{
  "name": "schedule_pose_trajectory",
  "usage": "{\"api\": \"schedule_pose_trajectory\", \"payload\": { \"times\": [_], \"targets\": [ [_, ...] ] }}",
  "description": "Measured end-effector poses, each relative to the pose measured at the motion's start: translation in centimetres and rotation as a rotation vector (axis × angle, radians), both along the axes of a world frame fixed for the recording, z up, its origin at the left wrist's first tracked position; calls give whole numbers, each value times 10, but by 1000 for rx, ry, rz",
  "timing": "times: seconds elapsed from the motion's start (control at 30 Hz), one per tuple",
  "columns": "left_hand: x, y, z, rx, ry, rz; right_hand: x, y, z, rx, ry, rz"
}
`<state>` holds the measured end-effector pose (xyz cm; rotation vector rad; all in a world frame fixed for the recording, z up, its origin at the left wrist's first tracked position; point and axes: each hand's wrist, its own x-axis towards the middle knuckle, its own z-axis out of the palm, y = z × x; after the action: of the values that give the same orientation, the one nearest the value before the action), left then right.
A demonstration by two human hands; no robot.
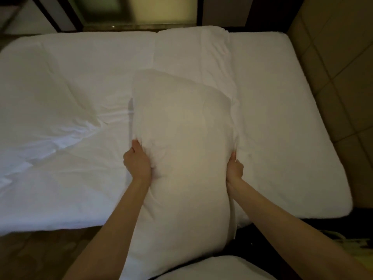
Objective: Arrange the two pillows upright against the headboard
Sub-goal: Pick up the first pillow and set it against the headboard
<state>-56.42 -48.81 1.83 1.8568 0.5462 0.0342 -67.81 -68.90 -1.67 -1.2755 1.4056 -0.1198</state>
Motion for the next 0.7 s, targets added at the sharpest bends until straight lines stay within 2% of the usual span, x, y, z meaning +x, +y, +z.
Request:
{"api": "schedule_pose_trajectory", "payload": {
  "times": [0.37, 0.7],
  "targets": [
    [-35, -113, 54, -159, -201, -167, -48, -100, 49, -12, -216, -221],
    [-8, -183, 96, -380, -282, -204, -23, -171, 114, -166, -374, -248]
  ]
}}
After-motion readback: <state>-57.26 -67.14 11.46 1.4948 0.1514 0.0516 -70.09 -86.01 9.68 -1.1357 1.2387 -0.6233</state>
